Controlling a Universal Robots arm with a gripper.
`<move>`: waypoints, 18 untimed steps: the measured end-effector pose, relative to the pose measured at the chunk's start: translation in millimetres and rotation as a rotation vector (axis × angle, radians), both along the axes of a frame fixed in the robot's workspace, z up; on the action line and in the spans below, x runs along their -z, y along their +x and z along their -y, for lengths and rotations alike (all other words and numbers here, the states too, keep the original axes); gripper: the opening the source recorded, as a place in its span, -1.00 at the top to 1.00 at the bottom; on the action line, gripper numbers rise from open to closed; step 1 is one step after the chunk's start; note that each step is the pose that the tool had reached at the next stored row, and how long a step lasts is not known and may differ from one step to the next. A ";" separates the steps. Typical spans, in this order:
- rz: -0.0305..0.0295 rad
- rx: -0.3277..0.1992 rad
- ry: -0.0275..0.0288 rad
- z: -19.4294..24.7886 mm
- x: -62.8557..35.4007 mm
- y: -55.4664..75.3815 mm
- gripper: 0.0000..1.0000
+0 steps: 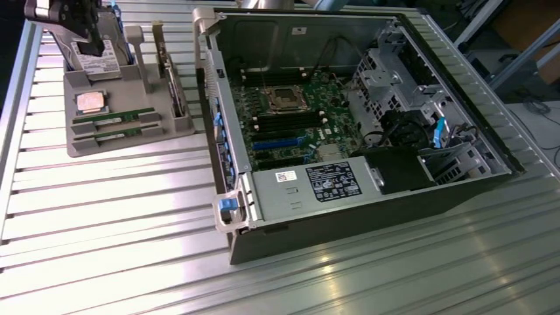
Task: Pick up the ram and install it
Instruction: 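Pick up the ram and move it above insertion slot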
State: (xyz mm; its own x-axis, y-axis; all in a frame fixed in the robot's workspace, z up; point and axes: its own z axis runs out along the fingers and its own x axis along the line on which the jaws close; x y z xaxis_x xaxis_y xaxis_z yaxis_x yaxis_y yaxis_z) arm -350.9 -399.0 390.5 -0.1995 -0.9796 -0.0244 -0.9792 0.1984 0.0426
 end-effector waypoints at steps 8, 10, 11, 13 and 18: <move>0.0000 -0.052 0.0000 0.0 0.2 0.0 0.77; 0.0000 -0.052 0.0000 0.0 0.2 0.0 0.53; -0.0001 -0.052 0.0000 0.0 0.2 0.0 0.40; 0.0000 -0.052 0.0000 0.0 0.2 0.0 0.28; 0.0000 -0.052 0.0000 0.0 2.3 0.0 0.28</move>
State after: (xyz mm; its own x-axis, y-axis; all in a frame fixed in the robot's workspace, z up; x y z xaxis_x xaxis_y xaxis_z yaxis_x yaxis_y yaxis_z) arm -350.9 -398.9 388.2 -0.1486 -0.9886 -0.0244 -0.9882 0.1474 0.0426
